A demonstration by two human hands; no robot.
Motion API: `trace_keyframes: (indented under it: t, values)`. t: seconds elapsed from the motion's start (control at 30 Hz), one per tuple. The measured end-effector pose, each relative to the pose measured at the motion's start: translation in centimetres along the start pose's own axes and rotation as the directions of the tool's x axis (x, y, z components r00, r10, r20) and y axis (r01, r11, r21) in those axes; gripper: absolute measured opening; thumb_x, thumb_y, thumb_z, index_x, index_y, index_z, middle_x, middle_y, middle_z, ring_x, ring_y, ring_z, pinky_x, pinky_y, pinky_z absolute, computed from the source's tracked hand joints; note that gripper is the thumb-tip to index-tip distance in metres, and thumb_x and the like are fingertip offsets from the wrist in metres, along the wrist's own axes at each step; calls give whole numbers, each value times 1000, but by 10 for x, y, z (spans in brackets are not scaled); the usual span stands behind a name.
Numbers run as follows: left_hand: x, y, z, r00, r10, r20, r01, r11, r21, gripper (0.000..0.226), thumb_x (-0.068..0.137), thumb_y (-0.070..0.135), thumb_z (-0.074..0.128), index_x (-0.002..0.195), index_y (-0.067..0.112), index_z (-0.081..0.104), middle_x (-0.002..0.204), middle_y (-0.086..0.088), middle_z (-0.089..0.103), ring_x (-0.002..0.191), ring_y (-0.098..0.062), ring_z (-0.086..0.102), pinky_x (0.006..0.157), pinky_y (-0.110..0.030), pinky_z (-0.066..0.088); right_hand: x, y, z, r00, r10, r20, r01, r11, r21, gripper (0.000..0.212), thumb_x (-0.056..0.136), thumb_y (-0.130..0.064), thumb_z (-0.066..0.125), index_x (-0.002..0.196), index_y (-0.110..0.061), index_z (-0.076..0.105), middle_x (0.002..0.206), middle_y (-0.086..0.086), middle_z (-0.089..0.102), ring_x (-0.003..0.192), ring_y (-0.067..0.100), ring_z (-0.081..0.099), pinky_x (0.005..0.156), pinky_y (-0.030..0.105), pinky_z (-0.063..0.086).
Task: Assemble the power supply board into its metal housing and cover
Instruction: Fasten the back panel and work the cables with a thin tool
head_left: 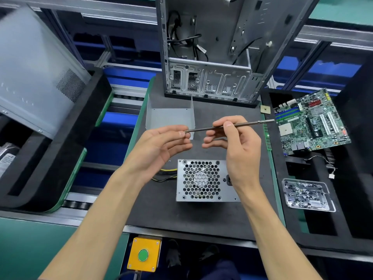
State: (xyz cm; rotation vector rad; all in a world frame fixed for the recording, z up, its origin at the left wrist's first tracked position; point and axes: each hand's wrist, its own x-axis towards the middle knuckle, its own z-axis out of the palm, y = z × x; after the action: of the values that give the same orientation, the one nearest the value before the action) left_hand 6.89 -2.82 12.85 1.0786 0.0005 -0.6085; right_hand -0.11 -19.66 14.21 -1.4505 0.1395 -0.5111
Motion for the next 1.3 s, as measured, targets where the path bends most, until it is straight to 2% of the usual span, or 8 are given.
trace_keyframes:
  t: [0.3,0.43,0.53,0.67,0.8,0.9,1.17,1.3]
  values:
    - [-4,1,-1,999,41,-21,-38,993,110,13,94,5,64,97,0,75,78,-10,71,69,-16,67,68,-26,58,-2,2,3,999,28,35,-27,999,-32,28,107,-17,46,96,-12,71,81,10,71,75,28,73,66,32,62]
    - [-6,0,0,999,46,10,-47,990,131,14,93,7,66,91,5,80,81,-13,73,72,-17,69,68,-26,58,-5,4,3,999,26,45,-23,998,-65,28,108,-18,45,98,-10,70,80,8,72,73,28,74,66,33,62]
    - [-8,0,2,999,37,2,-37,983,180,19,96,17,66,101,4,78,91,-15,75,76,-19,69,67,-25,57,-8,4,2,999,6,36,-3,996,-89,30,109,-18,43,96,-12,69,78,4,70,70,26,72,64,34,62]
    - [-12,-2,-8,979,151,-134,-76,890,450,18,97,28,66,100,15,79,89,-4,76,68,-15,59,59,-23,50,-13,-3,-6,996,-68,52,74,988,-138,30,108,-24,44,90,-21,68,75,4,67,64,23,67,57,31,57]
    - [-25,-8,-19,997,71,-41,-27,758,651,12,87,28,78,98,25,78,86,9,76,71,-4,65,66,-17,52,-18,-10,-8,976,-167,138,199,942,-270,31,106,-28,45,84,-24,66,79,-8,64,64,15,63,55,28,52]
    - [-30,-15,-17,998,-59,1,44,747,663,21,81,25,83,102,27,77,85,5,77,77,-4,69,69,-16,52,-22,-9,-7,953,-212,215,282,880,-382,32,106,-26,44,83,-18,66,79,-13,62,67,16,65,56,34,53]
    - [-34,-19,-15,986,-166,21,124,807,577,33,85,7,77,116,18,71,95,0,79,92,-13,75,74,-18,56,-27,-2,-9,935,-222,276,334,811,-480,33,106,-26,44,87,-10,67,81,-12,63,72,14,67,62,40,56]
    - [-34,-23,-15,982,-187,30,148,856,495,26,86,1,74,111,10,73,98,-4,79,90,-11,75,71,-15,54,-27,1,-8,937,-210,280,329,804,-496,33,106,-27,44,88,-11,68,82,-16,63,72,15,66,63,42,56]
